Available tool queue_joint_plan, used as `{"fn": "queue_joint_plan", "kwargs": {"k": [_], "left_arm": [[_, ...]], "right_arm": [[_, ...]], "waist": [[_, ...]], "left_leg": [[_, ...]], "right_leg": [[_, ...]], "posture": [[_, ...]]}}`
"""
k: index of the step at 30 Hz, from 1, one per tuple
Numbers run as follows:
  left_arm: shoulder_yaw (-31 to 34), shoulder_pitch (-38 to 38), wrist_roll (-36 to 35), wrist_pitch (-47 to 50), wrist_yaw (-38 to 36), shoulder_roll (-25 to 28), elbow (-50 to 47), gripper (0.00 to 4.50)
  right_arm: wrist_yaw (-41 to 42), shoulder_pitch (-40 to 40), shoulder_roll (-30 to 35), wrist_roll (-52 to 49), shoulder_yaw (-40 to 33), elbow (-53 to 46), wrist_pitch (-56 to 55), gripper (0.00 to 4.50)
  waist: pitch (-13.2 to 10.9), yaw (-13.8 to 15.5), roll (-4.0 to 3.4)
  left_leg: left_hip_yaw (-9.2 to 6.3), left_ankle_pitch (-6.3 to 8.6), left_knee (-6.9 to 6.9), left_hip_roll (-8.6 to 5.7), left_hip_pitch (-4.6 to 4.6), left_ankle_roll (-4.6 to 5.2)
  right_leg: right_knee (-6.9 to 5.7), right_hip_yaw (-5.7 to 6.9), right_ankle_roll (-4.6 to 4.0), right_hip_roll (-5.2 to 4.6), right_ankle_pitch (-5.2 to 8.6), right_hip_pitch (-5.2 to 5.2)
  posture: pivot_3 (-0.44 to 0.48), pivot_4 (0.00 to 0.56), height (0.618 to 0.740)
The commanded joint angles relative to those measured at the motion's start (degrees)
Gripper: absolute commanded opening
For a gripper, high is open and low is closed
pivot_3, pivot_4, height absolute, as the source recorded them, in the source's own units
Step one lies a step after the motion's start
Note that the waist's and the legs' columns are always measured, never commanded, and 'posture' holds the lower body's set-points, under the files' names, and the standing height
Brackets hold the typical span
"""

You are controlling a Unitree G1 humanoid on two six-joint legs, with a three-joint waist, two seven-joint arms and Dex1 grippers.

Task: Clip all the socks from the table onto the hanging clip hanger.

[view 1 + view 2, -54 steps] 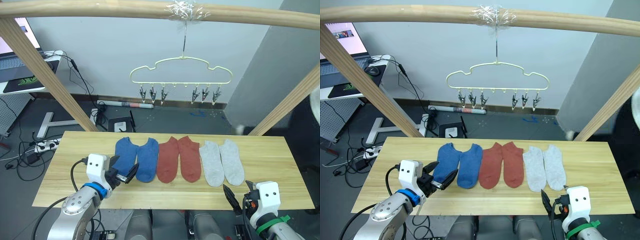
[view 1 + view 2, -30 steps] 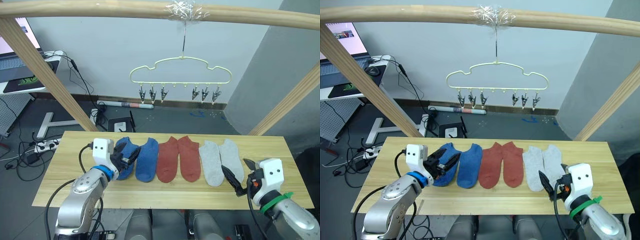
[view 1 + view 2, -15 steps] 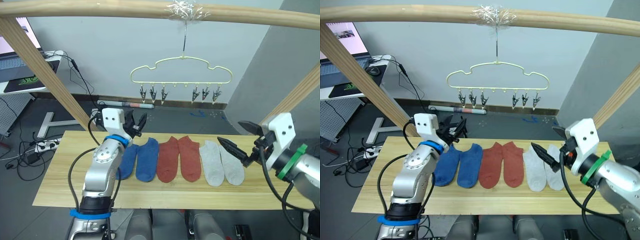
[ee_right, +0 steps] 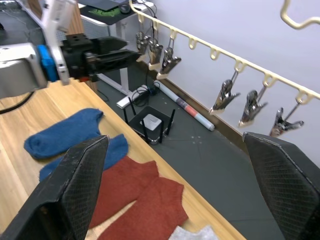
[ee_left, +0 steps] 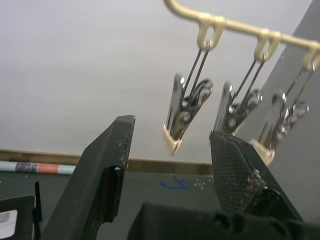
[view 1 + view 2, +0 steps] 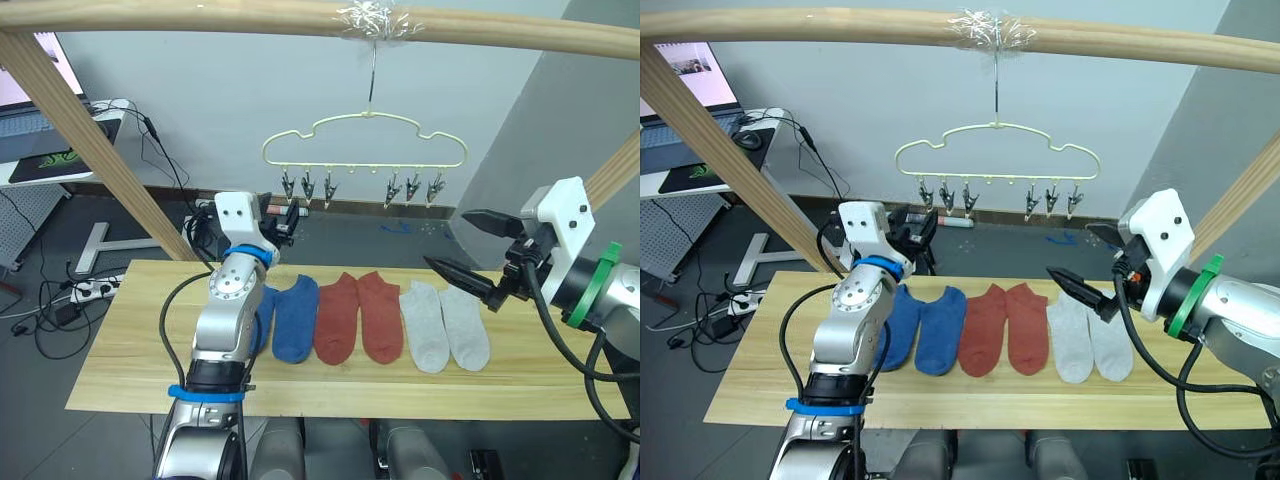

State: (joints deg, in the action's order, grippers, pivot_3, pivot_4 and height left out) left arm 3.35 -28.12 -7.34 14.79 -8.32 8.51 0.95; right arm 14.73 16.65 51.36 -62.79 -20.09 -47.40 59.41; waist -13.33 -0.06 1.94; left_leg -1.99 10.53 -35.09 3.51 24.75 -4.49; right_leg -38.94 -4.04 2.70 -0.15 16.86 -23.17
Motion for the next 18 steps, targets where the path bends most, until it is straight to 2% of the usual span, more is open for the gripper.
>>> {"fn": "queue_joint_plan", "kwargs": {"k": [1, 8, 18], "left_arm": [[0.3, -2.6, -0.3, -1.9, 0.0, -0.8, 1.2, 2.67], [1.3, -7.1, 0.1, -4.1, 1.7, -1.5, 6.5, 2.67], [1.0, -9.5, 0.3, -6.2, 2.5, -2.7, 9.9, 2.67]], "right_arm": [[-1.8, 0.7, 1.0, -2.4, -0.6, -1.1, -0.1, 4.5], [-4.5, -1.0, 2.3, -5.1, -1.4, -1.7, -0.6, 4.5], [-7.8, -3.3, 3.8, -8.3, -1.9, -2.4, -1.8, 4.5]], "waist": [[0.0, 0.0, 0.0], [0.0, -0.1, 0.05], [-0.1, -0.1, 0.06]], "left_leg": [[0.0, 0.0, 0.0, 0.0, 0.0, 0.0], [0.0, 0.0, 0.0, 0.0, 0.0, 0.0], [-0.01, 0.0, 0.0, 0.0, 0.0, 0.0]], "right_leg": [[0.0, 0.0, 0.0, 0.0, 0.0, 0.0], [0.0, 0.0, 0.0, 0.01, 0.0, 0.0], [0.01, 0.01, 0.02, 0.01, 0.01, 0.0]], "posture": [[0.023, 0.252, 0.74], [0.004, 0.252, 0.74], [-0.007, 0.253, 0.74]]}}
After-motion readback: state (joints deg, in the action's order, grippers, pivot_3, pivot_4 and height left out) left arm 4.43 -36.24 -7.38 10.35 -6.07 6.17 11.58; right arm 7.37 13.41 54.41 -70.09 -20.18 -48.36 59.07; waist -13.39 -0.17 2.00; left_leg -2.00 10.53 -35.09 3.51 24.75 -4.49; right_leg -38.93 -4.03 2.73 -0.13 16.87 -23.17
